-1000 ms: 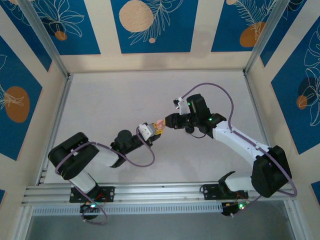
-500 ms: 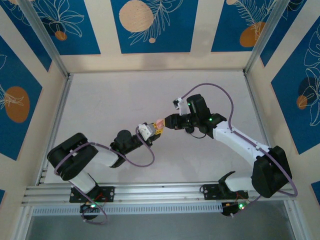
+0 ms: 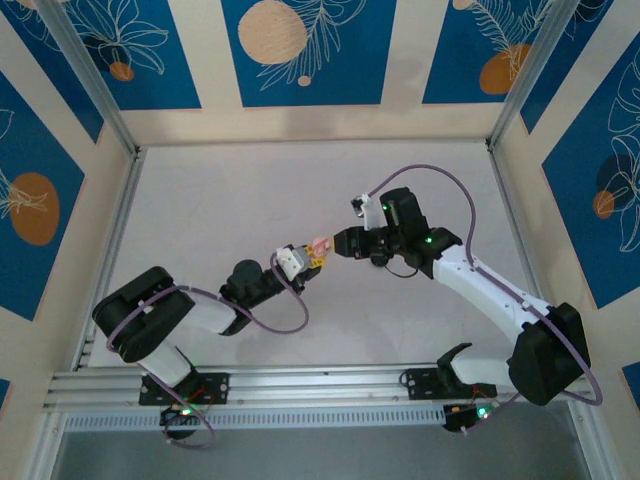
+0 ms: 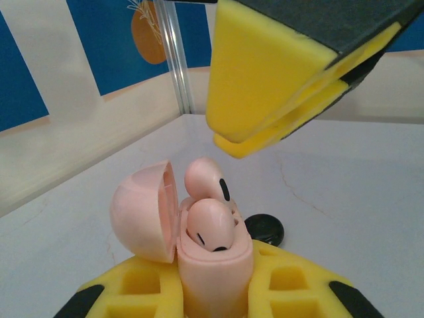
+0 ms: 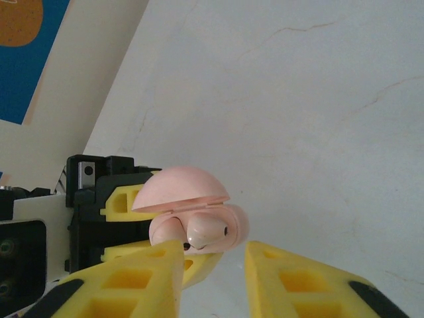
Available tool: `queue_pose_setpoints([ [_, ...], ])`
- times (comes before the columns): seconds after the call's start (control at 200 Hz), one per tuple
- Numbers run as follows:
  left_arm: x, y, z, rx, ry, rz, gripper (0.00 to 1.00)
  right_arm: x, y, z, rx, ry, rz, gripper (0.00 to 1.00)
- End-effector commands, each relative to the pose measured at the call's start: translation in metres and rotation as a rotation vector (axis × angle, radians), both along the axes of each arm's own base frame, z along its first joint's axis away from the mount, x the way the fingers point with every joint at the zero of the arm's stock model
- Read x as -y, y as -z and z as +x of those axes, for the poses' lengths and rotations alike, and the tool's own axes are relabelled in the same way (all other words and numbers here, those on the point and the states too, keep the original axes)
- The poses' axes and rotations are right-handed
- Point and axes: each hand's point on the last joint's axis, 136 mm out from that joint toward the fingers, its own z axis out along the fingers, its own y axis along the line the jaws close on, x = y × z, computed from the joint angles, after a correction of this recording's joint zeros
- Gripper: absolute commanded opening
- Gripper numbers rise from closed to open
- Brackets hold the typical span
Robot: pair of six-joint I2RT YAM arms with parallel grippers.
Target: Insert the wireless bluetooth earbuds into the charging case
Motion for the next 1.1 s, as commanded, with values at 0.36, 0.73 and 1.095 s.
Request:
queue_pose_setpoints([
  [0.36, 0.003, -0.018, -0.005, 0.051, 0.015, -0.032, 0.12, -0.011, -0.005, 0.005, 0.003, -0.056, 0.002, 0.23],
  [0.73, 0.003, -0.020, -0.005, 0.055, 0.015, -0.029, 0.12, -0.010, 0.012, -0.003, -0.048, -0.070, -0.039, 0.20],
  [1.095, 0.005, -0.020, -0.005, 0.054, 0.023, -0.028, 0.12, -0.015, 0.016, -0.015, -0.089, -0.116, -0.023, 0.20],
])
